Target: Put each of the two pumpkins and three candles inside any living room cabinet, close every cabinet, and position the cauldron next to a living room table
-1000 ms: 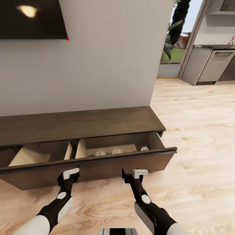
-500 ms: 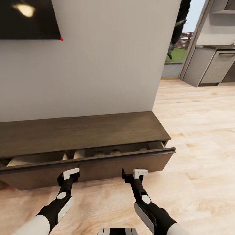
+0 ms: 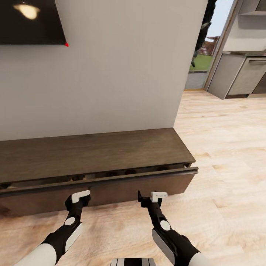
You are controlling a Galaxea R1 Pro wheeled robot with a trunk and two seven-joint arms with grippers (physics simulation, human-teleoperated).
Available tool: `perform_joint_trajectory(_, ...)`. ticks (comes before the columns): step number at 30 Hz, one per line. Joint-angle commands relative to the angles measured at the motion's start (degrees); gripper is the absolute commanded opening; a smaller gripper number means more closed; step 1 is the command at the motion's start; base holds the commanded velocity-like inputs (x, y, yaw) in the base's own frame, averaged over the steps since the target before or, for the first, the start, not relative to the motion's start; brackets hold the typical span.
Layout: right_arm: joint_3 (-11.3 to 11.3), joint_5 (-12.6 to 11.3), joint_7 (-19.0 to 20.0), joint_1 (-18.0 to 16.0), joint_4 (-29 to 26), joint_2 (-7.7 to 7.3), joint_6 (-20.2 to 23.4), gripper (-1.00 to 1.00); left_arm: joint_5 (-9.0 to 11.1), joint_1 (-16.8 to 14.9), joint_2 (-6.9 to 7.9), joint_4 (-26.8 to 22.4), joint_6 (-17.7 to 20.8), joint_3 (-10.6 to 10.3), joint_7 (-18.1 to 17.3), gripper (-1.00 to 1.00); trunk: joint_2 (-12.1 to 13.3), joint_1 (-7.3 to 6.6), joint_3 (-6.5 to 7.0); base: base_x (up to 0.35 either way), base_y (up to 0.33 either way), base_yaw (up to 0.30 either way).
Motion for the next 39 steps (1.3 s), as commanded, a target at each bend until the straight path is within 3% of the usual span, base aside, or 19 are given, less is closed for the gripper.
perform_joint_trajectory(1, 0.38, -0.58, -0.32, -0.08, 0.02, -0.04, -0.37, 1.00, 0.37, -0.05, 0.09, -0.01, -0.21, -0.43, 0.45, 1.00, -0.02, -0.01, -0.04, 0.002, 0.000, 0.000)
perform_joint_trajectory(8, -1.79, -0.58, -0.31, -0.08, 0.02, -0.04, -0.37, 1.00, 0.37, -0.05, 0.08, -0.01, -0.21, -0.44, 0.38, 1.00, -0.02, -0.01, -0.04, 0.026, 0.006, 0.000)
perform_joint_trajectory(23, -2.08, -0.58, -0.31, -0.08, 0.02, -0.04, -0.39, 1.00, 0.37, -0.05, 0.09, -0.01, -0.21, -0.48, 0.37, 1.00, -0.02, -0.01, -0.04, 0.201, 0.088, 0.000)
perform_joint_trajectory(32, -2.08, -0.58, -0.31, -0.08, -0.03, -0.04, -0.46, 1.00, 0.37, -0.05, 0.05, -0.01, -0.29, -0.52, 0.37, 1.00, -0.02, -0.01, -0.04, 0.008, 0.003, 0.000)
perform_joint_trajectory(39, -2.08, -0.54, -0.31, -0.08, -0.06, -0.04, -0.46, 1.00, 0.37, -0.05, 0.06, -0.01, -0.30, -0.52, 0.37, 1.00, -0.02, -0.01, -0.04, -0.202, 0.000, 0.000)
